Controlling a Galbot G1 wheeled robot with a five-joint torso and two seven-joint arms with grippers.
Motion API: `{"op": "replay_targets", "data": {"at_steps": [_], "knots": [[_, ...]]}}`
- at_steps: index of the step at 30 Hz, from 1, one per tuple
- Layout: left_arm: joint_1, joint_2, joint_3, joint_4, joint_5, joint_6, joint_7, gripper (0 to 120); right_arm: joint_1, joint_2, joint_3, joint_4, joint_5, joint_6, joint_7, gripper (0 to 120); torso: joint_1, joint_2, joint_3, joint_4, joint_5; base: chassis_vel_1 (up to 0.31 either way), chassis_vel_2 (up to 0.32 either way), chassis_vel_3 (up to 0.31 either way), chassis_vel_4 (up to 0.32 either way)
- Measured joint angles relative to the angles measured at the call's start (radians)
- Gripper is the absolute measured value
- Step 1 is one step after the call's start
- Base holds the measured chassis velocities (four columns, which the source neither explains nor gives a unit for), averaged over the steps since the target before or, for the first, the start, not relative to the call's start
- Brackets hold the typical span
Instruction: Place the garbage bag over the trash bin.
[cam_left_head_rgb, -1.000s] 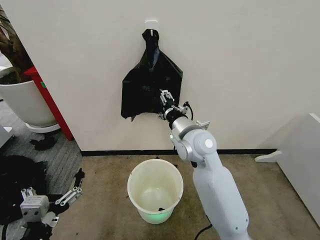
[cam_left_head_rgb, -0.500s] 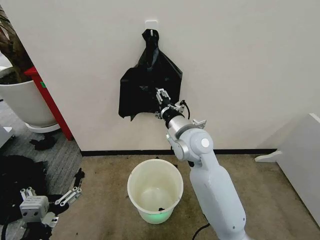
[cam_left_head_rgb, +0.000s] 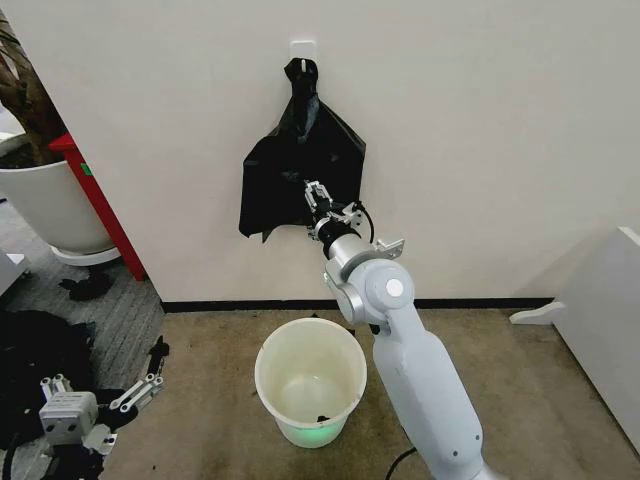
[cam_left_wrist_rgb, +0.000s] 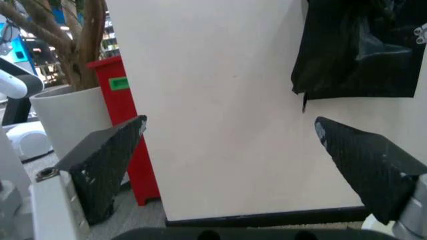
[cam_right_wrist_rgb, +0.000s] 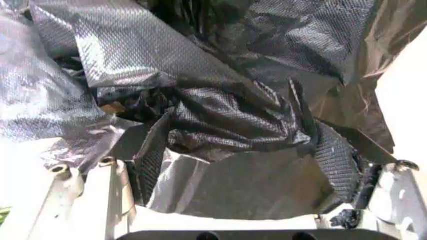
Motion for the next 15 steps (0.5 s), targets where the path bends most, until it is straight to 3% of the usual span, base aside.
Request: {"op": "replay_targets", "data": {"at_steps": [8, 15], "knots": [[0.0, -0.002, 0.0, 0.0, 0.001, 0.0, 0.0, 100, 0.023, -0.001, 0.003, -0.014, 0.013, -0.001, 0.0, 66, 0.0, 0.0, 0.0, 0.0, 0.0, 0.0, 0.0, 0.0, 0.0], [0.0, -0.003, 0.0, 0.0, 0.001, 0.0, 0.0, 100, 0.042, 0.015, 0.004, -0.037, 0.033, 0.0, 0.005, 46, 0.0, 0.0, 0.0, 0.0001, 0.0, 0.0, 0.0, 0.0, 0.0]]}}
